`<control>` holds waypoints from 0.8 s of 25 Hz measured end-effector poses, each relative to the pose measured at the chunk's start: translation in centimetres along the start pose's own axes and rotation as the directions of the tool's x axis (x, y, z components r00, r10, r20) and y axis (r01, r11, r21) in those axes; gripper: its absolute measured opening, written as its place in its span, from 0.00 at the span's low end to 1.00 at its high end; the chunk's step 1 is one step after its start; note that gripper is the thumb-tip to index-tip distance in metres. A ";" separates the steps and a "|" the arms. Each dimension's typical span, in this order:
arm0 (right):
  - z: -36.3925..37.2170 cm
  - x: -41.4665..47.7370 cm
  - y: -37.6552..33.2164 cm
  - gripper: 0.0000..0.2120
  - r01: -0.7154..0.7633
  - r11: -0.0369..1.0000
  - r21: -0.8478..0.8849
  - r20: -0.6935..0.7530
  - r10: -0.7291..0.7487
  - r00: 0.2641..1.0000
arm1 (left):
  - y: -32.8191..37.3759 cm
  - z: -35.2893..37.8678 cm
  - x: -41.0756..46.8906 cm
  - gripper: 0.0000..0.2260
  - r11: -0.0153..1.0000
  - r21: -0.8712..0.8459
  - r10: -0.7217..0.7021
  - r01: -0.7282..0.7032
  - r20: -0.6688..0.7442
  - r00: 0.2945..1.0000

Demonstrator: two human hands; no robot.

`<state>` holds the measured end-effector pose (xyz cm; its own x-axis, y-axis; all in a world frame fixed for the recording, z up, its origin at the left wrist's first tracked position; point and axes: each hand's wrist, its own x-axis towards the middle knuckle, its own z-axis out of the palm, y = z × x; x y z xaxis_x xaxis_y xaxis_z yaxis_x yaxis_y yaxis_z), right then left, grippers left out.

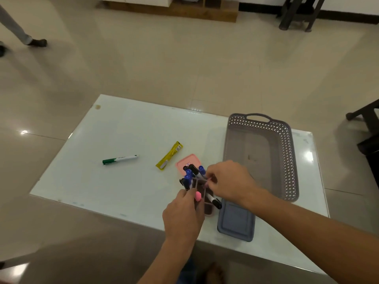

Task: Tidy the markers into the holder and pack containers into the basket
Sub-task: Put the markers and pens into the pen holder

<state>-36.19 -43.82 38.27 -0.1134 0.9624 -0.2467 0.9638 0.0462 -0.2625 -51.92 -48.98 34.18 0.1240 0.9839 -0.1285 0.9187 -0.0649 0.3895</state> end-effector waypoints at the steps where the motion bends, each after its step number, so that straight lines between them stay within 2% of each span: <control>1: 0.3 0.5 -0.3 0.07 0.002 1.000 -0.014 0.032 -0.002 0.999 | 0.0 0.6 0.3 0.15 1.000 0.000 -0.005 0.005 -0.011 1.000; 8: 2.3 2.9 -1.0 0.02 0.077 0.988 -0.132 0.163 -0.055 0.985 | -0.2 3.5 1.4 0.13 0.995 -0.036 -0.089 0.089 0.013 0.996; 10: 2.7 3.1 -1.1 0.05 0.088 0.987 -0.134 0.163 -0.065 0.985 | -0.3 4.0 1.4 0.13 0.992 -0.063 -0.111 0.111 0.009 0.994; 12: 2.8 3.2 -1.0 0.06 0.076 0.993 -0.086 0.112 -0.066 0.991 | -0.4 4.1 1.3 0.13 0.987 -0.098 -0.129 0.127 -0.011 0.992; 16: 1.6 2.1 0.8 0.08 0.013 0.996 0.089 -0.076 -0.006 0.997 | -0.5 3.4 0.7 0.14 0.974 -0.183 -0.146 0.132 -0.069 0.987; 20: 0.0 0.5 4.5 0.08 -0.083 0.981 0.177 -0.230 0.123 0.965 | -1.6 1.5 1.0 0.11 0.902 -0.383 -0.290 0.197 -0.200 0.936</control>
<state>-31.94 -43.14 36.93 0.0649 0.9963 -0.0557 0.9120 -0.0819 -0.4020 -52.76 -48.15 32.07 -0.2248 0.9731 -0.0510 0.7100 0.1994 0.6754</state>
